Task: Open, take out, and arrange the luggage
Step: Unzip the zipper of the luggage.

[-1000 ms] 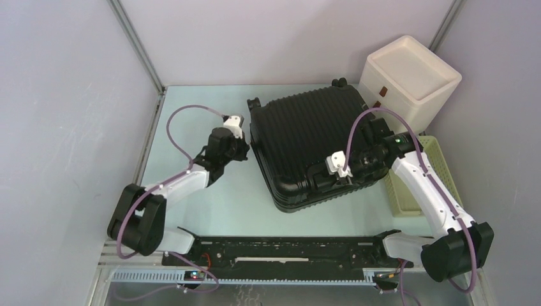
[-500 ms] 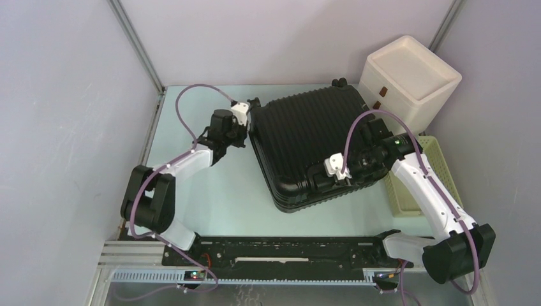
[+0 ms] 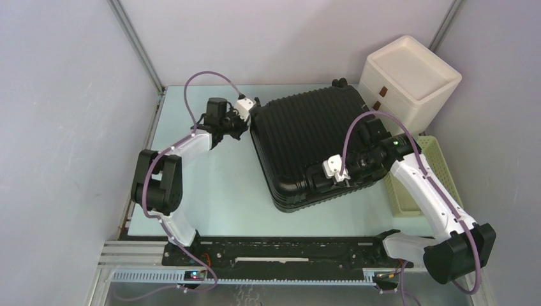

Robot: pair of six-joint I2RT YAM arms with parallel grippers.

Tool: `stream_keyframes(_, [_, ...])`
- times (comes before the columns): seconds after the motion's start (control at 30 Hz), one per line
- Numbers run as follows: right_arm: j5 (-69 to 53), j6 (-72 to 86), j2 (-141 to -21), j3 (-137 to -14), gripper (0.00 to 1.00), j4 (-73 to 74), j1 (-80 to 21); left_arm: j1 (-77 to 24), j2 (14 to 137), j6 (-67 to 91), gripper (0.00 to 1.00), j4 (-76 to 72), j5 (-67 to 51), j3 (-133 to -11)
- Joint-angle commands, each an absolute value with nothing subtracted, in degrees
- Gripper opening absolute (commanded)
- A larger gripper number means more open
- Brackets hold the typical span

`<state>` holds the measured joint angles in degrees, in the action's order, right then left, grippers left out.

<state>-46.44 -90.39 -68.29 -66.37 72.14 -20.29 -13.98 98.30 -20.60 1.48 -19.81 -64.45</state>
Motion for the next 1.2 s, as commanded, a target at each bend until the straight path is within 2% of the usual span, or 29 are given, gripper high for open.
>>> stream_keyframes(0.0, [-47.8, -93.4, -68.0, -64.4, 0.0, 83.8, -22.8, -11.1, 100.4, -33.3, 0.0, -3.6, -15.7, -69.7])
stream_keyframes(0.27, [-48.2, -97.5, -67.1, -63.1, 0.0, 85.8, -22.6, -11.0, 104.0, -36.4, 0.0, -6.3, -16.1, -73.8])
stream_keyframes(0.6, [-48.5, -97.9, -66.8, -61.7, 0.0, 85.9, -22.0, -10.8, 106.2, -30.5, 0.01, -12.4, -26.9, -75.0])
stream_keyframes(0.73, [-48.8, -98.0, -66.5, -61.6, 0.0, 85.8, -21.3, -10.8, 105.4, -28.4, 0.14, -14.8, -28.2, -73.1])
stream_keyframes(0.83, [-49.1, -97.8, -66.4, -61.6, 0.0, 85.8, -20.6, -10.5, 104.1, -22.5, 0.37, -15.9, -24.3, -72.2])
stream_keyframes(0.97, [-49.8, -96.0, -66.2, -61.6, 0.0, 84.6, -19.3, -9.1, 99.7, -14.3, 0.55, -18.6, -18.0, -68.9])
stream_keyframes(1.07, [-50.2, -94.0, -65.8, -61.6, 0.03, 83.2, -18.9, -7.8, 95.1, -9.7, 0.57, -17.9, -13.8, -66.9])
stream_keyframes(1.17, [-51.3, -92.9, -65.3, -61.6, 0.16, 82.5, -18.7, -6.4, 88.9, -5.5, 0.58, -16.9, -12.5, -63.9])
